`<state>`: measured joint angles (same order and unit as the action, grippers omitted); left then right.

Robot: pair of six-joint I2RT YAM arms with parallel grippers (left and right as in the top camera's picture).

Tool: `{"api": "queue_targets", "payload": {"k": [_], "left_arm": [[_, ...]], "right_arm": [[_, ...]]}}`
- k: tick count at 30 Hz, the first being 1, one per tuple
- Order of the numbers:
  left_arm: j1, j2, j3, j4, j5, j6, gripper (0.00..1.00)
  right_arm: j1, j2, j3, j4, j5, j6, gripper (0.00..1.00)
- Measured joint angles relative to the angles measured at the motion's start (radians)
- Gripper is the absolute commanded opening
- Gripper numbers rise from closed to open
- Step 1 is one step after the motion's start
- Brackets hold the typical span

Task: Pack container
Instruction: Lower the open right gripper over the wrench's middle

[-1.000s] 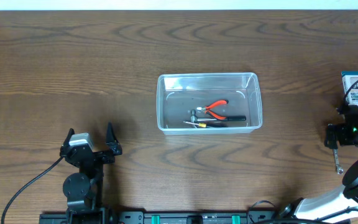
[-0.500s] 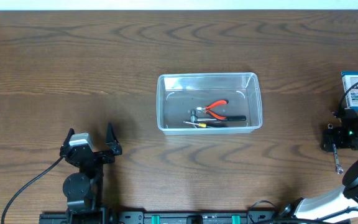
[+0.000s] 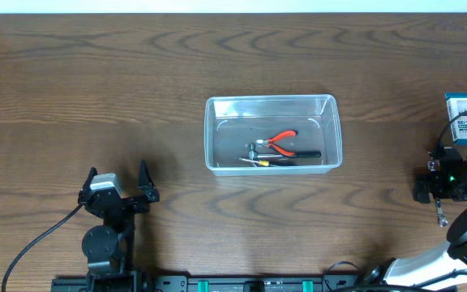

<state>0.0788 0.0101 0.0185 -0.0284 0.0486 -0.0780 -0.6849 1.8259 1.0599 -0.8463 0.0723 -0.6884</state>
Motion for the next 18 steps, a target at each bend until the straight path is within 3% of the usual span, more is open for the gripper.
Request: {"api": "queue_targets", "payload": {"k": [18], "left_arm": [[0.000, 0.000, 0.000, 0.000, 0.000, 0.000, 0.98]], "right_arm": [[0.000, 0.000, -0.005, 0.008, 0.027, 0.002, 0.99]]}}
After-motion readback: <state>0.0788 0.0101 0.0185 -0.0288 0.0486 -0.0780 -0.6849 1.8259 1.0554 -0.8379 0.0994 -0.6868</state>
